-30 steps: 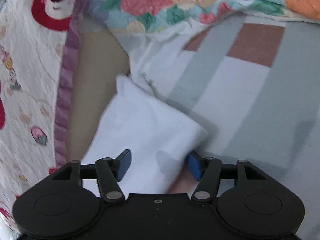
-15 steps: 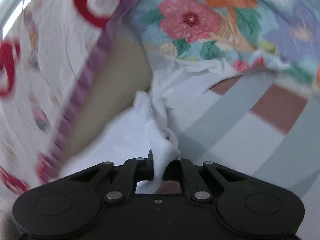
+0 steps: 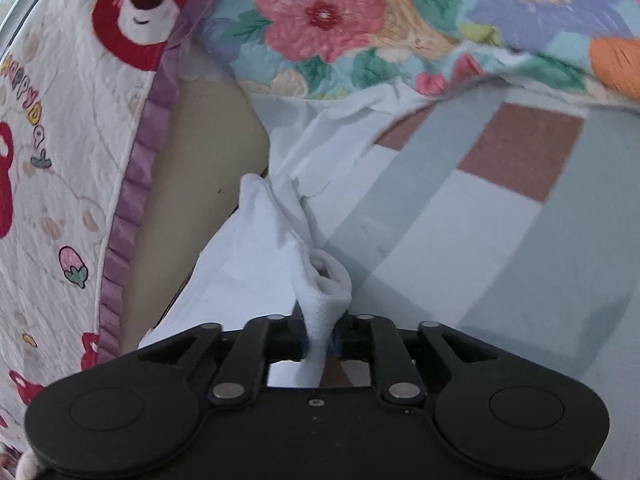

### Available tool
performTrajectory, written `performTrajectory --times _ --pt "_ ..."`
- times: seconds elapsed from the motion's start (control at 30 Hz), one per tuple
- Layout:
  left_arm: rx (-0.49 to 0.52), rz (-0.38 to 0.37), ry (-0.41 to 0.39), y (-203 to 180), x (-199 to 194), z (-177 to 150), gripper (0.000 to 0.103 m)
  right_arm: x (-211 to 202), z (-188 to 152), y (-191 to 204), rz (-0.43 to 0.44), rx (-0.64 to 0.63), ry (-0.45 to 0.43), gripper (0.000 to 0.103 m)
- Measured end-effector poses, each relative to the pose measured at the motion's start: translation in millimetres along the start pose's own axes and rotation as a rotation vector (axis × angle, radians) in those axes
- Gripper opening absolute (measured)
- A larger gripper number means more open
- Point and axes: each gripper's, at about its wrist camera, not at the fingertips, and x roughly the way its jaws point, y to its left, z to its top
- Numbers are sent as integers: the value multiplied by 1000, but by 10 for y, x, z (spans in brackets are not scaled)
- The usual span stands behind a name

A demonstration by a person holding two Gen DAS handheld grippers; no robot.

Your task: Fold clothes

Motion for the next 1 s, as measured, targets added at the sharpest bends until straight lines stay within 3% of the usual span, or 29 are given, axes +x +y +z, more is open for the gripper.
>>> performTrajectory --times 0.1,0.2,0.23,0.27,0.33,0.43,0.47,0.5,0.57,0.73,0.83,1.0 --pt "-24 -18 -22 -63 77 38 38 -23 -97 -105 29 136 13 38" --pt "8 5 -52 -150 109 32 34 -19 -177 -105 52 200 3 42" --pt "47 33 -64 -206 136 35 31 -13 -199 -92 54 211 -2 43" --pt "102 71 -75 -268 159 33 15 -1 -211 -74 54 214 -7 45" --pt "211 124 -96 -382 207 21 10 81 -162 -4 47 184 -19 46" --pt "279 122 -115 -450 163 47 6 231 -25 55 52 181 -23 47" --pt "296 112 -116 -471 115 73 5 275 19 72 61 184 -17 33" --pt "324 94 -123 -505 31 110 5 294 52 85 87 193 -1 7" --pt "385 65 -129 -584 -138 194 5 220 134 161 136 148 -6 7" --pt "354 19 -76 -535 -511 524 5 -232 261 463 208 -112 -25 7" --pt "391 -7 -29 -464 -684 504 5 -504 161 375 196 -56 4 7" --pt "482 63 87 -177 -639 105 5 -916 -172 154 116 7 39 7"
